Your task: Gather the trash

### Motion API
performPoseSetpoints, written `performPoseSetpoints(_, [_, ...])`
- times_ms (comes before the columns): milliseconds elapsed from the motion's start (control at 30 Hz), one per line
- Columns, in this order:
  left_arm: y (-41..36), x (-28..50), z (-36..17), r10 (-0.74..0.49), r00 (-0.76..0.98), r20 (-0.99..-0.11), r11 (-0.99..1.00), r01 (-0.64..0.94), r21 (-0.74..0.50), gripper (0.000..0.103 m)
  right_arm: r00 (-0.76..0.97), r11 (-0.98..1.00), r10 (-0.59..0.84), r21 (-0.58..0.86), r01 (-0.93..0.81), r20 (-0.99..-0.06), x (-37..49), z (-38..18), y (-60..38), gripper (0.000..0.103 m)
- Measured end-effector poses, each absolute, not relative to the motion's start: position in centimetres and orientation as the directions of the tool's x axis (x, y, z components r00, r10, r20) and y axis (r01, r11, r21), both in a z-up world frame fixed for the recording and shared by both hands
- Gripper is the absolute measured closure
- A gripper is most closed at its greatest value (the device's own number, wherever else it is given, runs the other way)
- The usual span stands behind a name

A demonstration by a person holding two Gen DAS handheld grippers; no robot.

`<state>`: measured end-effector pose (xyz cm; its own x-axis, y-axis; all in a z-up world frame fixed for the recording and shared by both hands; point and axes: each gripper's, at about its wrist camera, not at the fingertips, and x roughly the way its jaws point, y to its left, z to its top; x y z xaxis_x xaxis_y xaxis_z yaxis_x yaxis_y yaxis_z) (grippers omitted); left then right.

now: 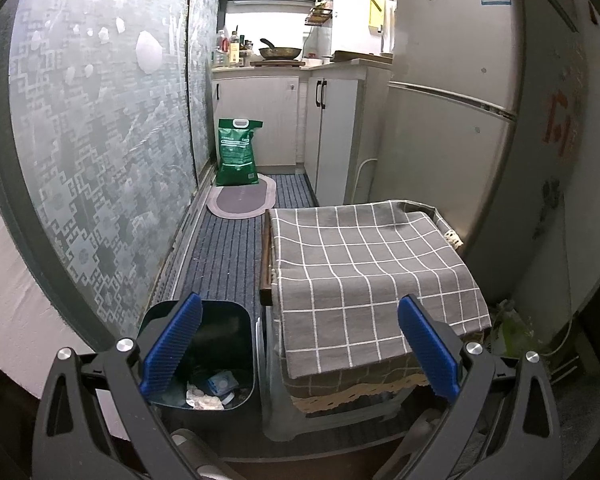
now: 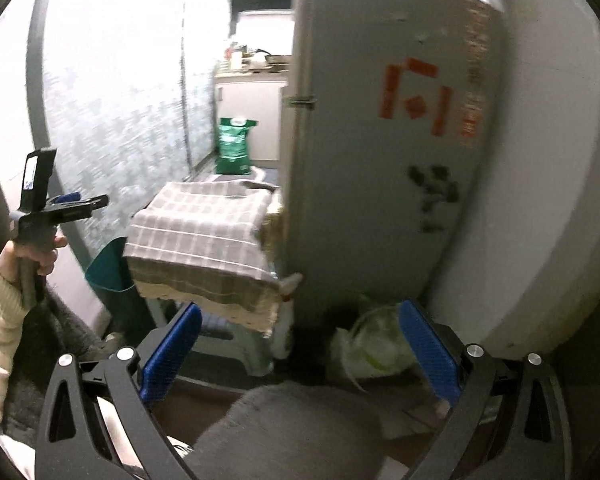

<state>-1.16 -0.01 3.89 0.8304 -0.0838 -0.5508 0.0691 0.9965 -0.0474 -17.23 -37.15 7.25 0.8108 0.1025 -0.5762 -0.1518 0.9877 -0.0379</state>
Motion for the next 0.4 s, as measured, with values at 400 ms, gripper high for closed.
performPoseSetpoints(400, [2.2,-1.5,4.0,-0.06,0.827,-0.559,0.997,0.026,-0.069,0.003,0.757,0.934,0.294,0.008,-0.357,-0.584,-8.1,5.6,-27.4,0.003])
